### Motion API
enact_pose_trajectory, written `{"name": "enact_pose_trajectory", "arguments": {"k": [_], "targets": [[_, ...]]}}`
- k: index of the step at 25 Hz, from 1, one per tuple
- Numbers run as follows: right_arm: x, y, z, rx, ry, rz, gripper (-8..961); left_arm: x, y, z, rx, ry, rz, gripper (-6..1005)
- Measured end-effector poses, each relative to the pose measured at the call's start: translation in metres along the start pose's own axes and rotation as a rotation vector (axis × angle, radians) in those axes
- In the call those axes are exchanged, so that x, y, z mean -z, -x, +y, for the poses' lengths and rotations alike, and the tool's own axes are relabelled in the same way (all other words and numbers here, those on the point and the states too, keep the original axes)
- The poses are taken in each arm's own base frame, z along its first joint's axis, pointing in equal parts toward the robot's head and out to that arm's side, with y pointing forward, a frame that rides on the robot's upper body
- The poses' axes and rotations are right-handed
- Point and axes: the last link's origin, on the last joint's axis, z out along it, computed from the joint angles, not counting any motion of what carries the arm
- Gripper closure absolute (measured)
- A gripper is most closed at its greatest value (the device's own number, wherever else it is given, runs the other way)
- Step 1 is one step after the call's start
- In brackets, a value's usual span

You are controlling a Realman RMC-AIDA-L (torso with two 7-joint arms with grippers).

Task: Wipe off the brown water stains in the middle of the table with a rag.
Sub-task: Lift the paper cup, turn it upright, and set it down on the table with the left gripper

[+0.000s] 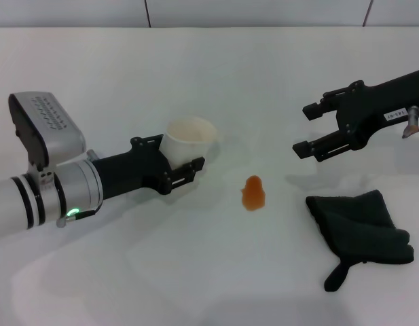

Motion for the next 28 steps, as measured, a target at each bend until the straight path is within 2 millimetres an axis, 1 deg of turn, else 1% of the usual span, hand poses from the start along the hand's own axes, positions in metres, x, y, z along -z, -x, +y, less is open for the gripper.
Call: {"name": "enact_pose_trajectory", "arguments": {"k": [4, 15, 20, 28], "targets": [[0.000, 0.000, 0.000, -0.001, 0.000, 0.000, 118, -0.001, 0.004, 0.002, -0.024, 0.007, -0.022, 391], [0.000, -0.004, 0.000, -0.012, 0.000, 0.002, 118, 0.001, 0.006, 0.003, -0.049, 0.007, -0.024, 357], [0.000, -0.004, -0.001, -0.013, -0.003, 0.003, 118, 0.001, 0.007, 0.002, -0.057, -0.001, -0.027, 139], [0.001, -0.005, -0.001, -0.015, -0.006, 0.003, 118, 0.003, 0.013, 0.002, -0.057, -0.015, -0.044, 104]]}}
